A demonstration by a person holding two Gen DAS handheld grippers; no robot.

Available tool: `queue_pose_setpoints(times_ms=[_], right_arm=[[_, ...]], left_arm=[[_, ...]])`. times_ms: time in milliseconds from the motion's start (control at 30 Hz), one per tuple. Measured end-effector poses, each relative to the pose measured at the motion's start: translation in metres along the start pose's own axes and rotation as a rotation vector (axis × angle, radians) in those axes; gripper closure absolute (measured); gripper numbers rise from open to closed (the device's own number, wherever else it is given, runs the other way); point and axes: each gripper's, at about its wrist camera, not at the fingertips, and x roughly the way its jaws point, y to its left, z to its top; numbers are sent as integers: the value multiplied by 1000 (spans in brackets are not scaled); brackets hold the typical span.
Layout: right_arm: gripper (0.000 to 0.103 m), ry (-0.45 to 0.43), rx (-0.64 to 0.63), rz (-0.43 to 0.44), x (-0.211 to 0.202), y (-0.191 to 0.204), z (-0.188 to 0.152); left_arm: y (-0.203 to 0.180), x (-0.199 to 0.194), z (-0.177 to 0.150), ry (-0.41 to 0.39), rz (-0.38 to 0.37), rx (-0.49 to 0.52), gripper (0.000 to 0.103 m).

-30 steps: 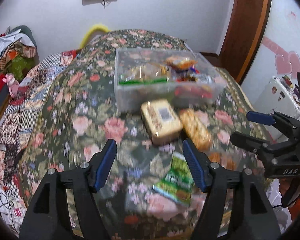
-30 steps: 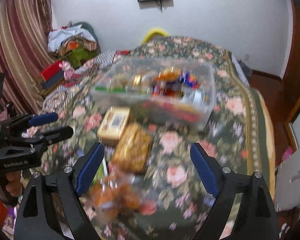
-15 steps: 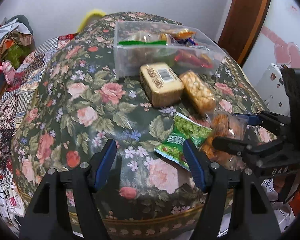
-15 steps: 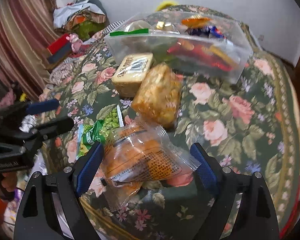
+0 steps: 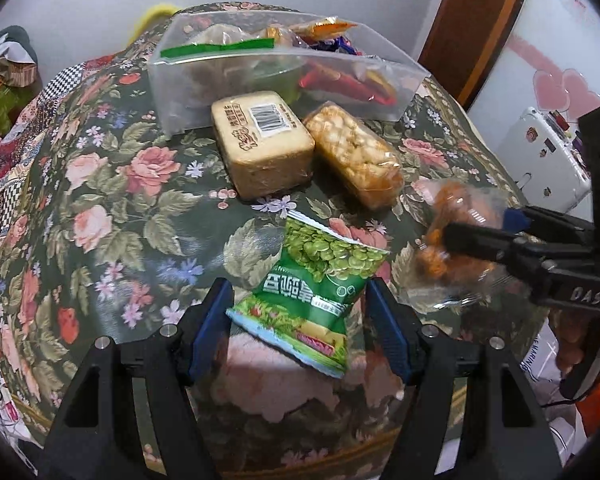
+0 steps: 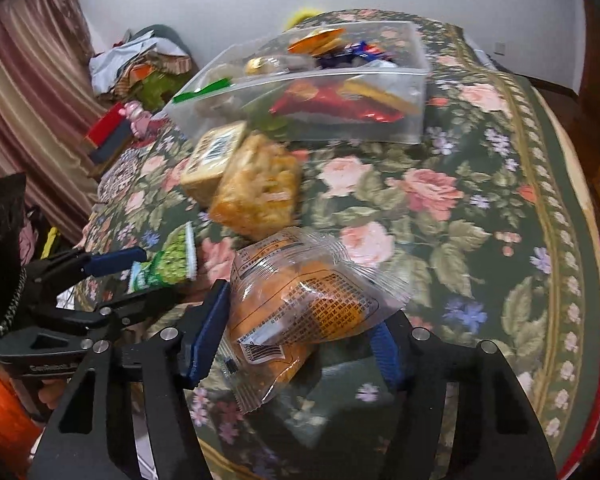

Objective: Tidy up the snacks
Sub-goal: 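Grasp green pea snack bag with left tool while right tool grasps orange cracker bag, then drop green bag into box with left tool while right tool drops orange bag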

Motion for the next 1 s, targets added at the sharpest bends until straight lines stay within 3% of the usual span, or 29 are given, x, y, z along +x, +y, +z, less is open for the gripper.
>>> queue_pose_setpoints(times_ms=[67, 200, 267, 600, 1000], right_arm=[[46, -13, 9, -18, -4, -4, 0], [49, -36, 22, -49, -11, -11, 0], [50, -45, 31, -56, -15, -15, 2], [52, -120, 18, -88, -37, -22, 23], [52, -271, -21, -75, -51, -13, 90]], left_arm=[[1, 2, -1, -16, 10, -7, 47], [4, 0, 0, -32, 1, -26, 53], [7, -3, 2, -41, 9, -35, 64], [19, -48, 27, -171, 43, -44, 66], [33, -68, 91, -295, 51, -59, 66]])
